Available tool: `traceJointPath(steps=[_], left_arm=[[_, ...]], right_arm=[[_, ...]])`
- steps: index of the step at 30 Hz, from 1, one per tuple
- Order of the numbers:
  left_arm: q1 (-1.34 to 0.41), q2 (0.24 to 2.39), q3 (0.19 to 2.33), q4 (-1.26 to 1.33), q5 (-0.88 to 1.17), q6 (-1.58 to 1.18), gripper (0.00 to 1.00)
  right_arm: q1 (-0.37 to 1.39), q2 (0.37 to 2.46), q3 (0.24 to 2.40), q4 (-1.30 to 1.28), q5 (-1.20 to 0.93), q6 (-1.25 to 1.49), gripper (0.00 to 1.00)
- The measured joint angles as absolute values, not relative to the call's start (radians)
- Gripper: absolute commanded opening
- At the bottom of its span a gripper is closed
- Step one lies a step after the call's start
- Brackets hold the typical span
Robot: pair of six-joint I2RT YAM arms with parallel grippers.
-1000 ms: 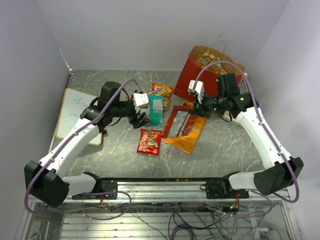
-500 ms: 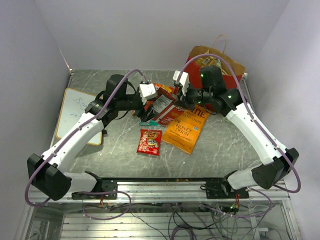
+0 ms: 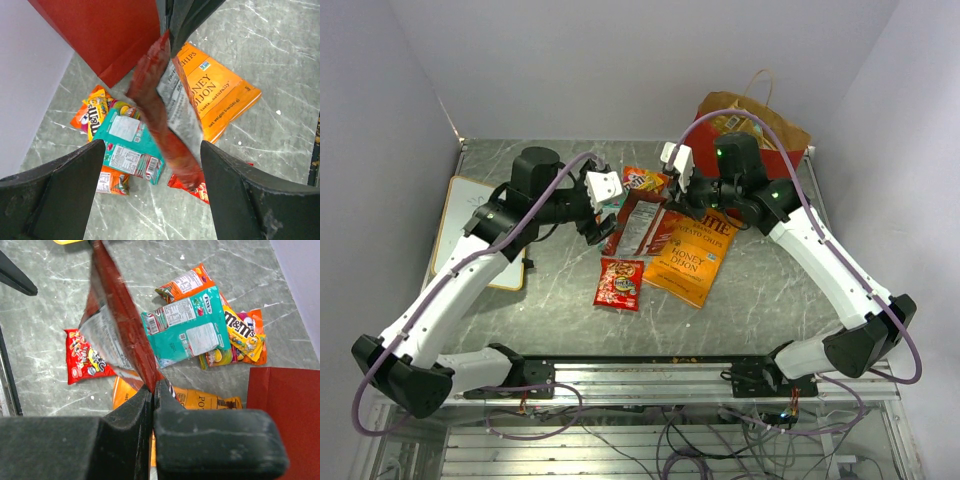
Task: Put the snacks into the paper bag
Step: Pick up the snack from the center of the board.
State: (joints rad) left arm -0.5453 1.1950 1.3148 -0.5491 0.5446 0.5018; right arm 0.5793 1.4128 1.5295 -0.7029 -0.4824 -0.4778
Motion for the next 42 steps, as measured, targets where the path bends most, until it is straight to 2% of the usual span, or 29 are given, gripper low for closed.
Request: traceJointPath(steps=[11, 16, 21, 26, 28, 33, 34, 35, 38, 42], left_arm=[[-0.545, 1.238, 1.335, -0.549, 0.620, 0.453, 0.84], [-0.545, 1.269, 1.325, -0.516, 0.674, 0.383, 0.75], [-0.545, 1.289, 1.325, -0.457, 0.686, 0.311, 0.47], [-0.543, 1.294, 1.296, -0.403, 0.718, 0.263, 0.09], [-0.532, 1.291, 1.275, -0.381, 0.743, 0.245, 0.07], [-0.477, 1.255, 1.212, -0.320, 0.805, 0.174, 0.07], [-0.461, 1.245, 1.203, -0.307, 0.816, 0.151, 0.07], [-0.447, 1.235, 1.199, -0.294, 0.822, 0.128, 0.07], [-0.410, 1.204, 1.197, -0.248, 0.846, 0.061, 0.07], [-0.357, 1.155, 1.197, -0.171, 0.886, -0.029, 0.07]], right_arm=[[0.598, 1.404, 1.501, -0.677, -0.498, -0.471, 0.00], [0.610, 1.400, 1.502, -0.667, -0.508, -0.456, 0.00], [0.616, 1.398, 1.502, -0.651, -0.529, -0.440, 0.00], [0.616, 1.393, 1.502, -0.637, -0.535, -0.422, 0.00], [0.616, 1.392, 1.501, -0.633, -0.537, -0.419, 0.07], [0.606, 1.346, 1.435, -0.571, -0.575, -0.391, 0.47], [0.594, 1.327, 1.413, -0.554, -0.593, -0.382, 0.64], [0.580, 1.308, 1.396, -0.538, -0.609, -0.371, 0.73], [0.511, 1.248, 1.338, -0.475, -0.667, -0.320, 0.81], [0.394, 1.169, 1.228, -0.323, -0.759, -0.206, 0.85]])
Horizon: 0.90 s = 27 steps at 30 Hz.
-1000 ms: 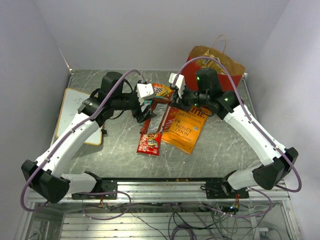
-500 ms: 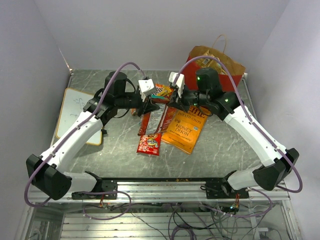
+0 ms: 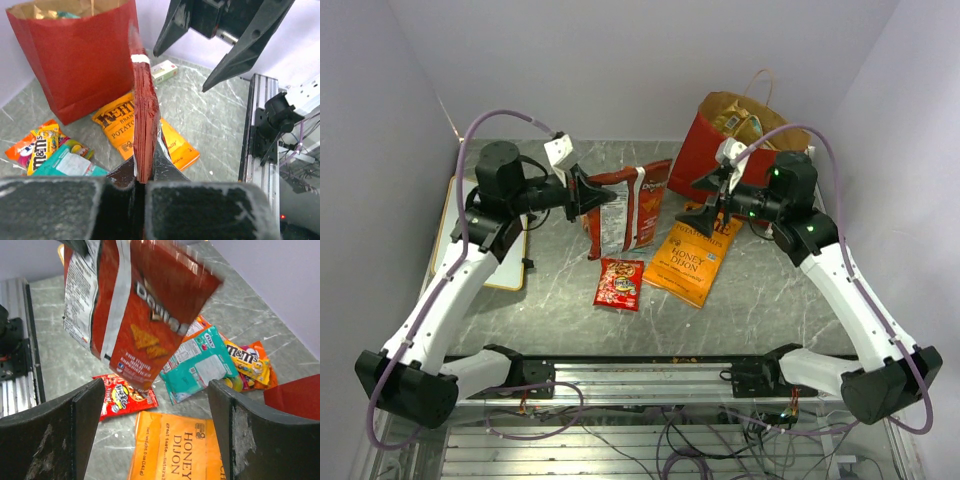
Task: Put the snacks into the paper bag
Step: Pick up the snack from the center of the board.
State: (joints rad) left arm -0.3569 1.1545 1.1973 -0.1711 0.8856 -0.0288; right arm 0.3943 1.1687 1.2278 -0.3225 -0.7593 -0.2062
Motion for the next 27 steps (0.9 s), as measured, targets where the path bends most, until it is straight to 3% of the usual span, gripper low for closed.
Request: traceJointPath(steps=[8, 16, 27], left_arm=[[-0.341, 1.139, 1.291, -0.168, 0.933, -0.072, 0.07], [-0.341, 1.148, 1.396, -0.109, 0.968, -0.144, 0.07], [-0.341, 1.173, 1.391, -0.003, 1.035, -0.259, 0.07]], right_arm=[[0.366, 1.174, 1.111, -0.068, -0.874, -0.026, 0.85], [0.367, 1.261, 0.958, 0.396, -0.984, 0.292, 0.86], [0.435, 1.354, 0.942, 0.733, -1.037, 0.533, 0.88]])
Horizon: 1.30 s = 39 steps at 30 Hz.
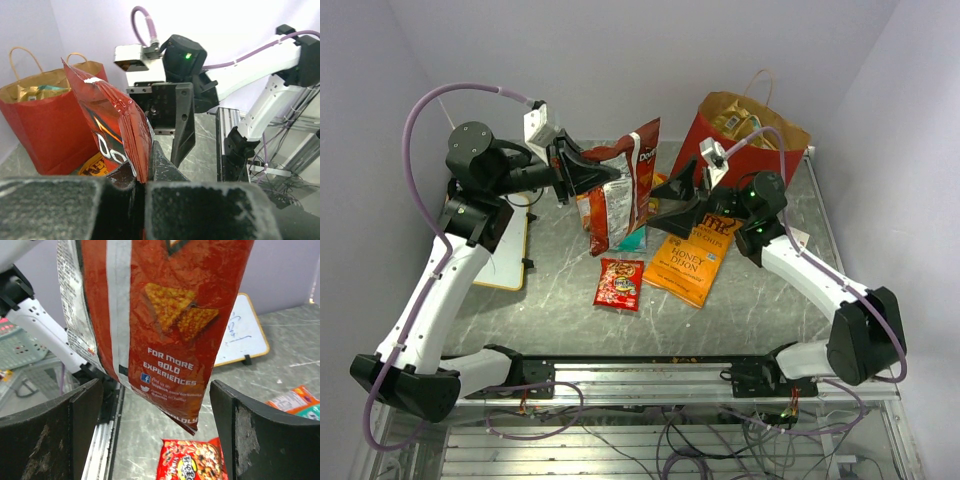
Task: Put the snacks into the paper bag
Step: Pick up the snack from the center of the board.
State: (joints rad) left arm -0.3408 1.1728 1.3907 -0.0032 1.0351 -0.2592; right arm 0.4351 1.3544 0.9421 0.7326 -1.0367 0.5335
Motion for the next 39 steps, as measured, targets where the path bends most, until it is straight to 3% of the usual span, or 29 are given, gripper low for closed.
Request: traceJointPath(steps=[6, 11, 21, 28, 30, 35, 39], left_arm=[[-0.341, 1.172, 1.370, 0.052, 1.074, -0.303, 0.07], [-0.341, 1.171, 1.363, 0.072, 1.098, -0.323, 0.07], [-0.336, 1.160, 1.336, 0.104, 1.106, -0.341, 0.07], [-0.320, 1.142, 1.298, 0.155, 1.097, -0.372, 0.07], [-0.315, 1.142, 1.296, 0.160, 1.091, -0.376, 0.07], [-0.309, 1.134, 1.297, 0.128, 1.042, -0.343, 0.20], [-0.307, 1.118, 1.297, 0.031, 0.961, -0.250, 0.39]], right_arm=[[0.458, 1.429, 0.942, 0.888, -1.044, 0.667, 0.86], [0.464, 1.478, 0.942, 0.998, -1.049, 0.767, 0.77], [0.487, 1.532, 0.948, 1.105, -1.068, 0.877, 0.39], [0.485, 1.532, 0.948, 1.148, -1.081, 0.916, 0.02], [0.480, 1.531, 0.948, 1.148, -1.084, 0.918, 0.00], [0.435, 1.498, 0.945, 1.115, -1.086, 0.902, 0.00], [0.397, 1.427, 0.953, 0.928, -1.090, 0.774, 0.00]])
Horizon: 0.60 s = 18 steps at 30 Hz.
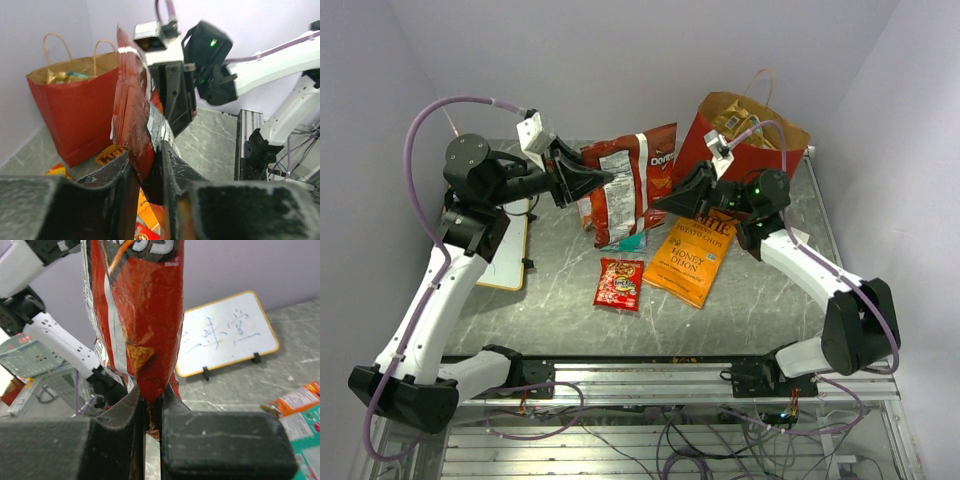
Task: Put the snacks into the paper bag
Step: Pick up the snack from the center of the board, then place the snack in the paper bag.
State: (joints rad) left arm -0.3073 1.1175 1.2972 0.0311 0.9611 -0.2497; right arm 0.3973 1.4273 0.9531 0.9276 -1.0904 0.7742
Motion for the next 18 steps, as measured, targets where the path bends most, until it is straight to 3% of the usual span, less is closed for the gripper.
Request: traceJointPath(steps=[8, 18], left_arm=[[-0.305, 1.091, 1.300, -0.195, 0.830, -0.039, 0.81], [-0.305, 1.003, 1.277, -0.353, 0.613, 0.117, 0.88]], right_arm=[[0.342, 1.304, 1.131, 0.338, -1.029, 0.326, 0.00], [0.287, 1.272, 1.419, -0.240, -0.729, -0.119, 0.00]])
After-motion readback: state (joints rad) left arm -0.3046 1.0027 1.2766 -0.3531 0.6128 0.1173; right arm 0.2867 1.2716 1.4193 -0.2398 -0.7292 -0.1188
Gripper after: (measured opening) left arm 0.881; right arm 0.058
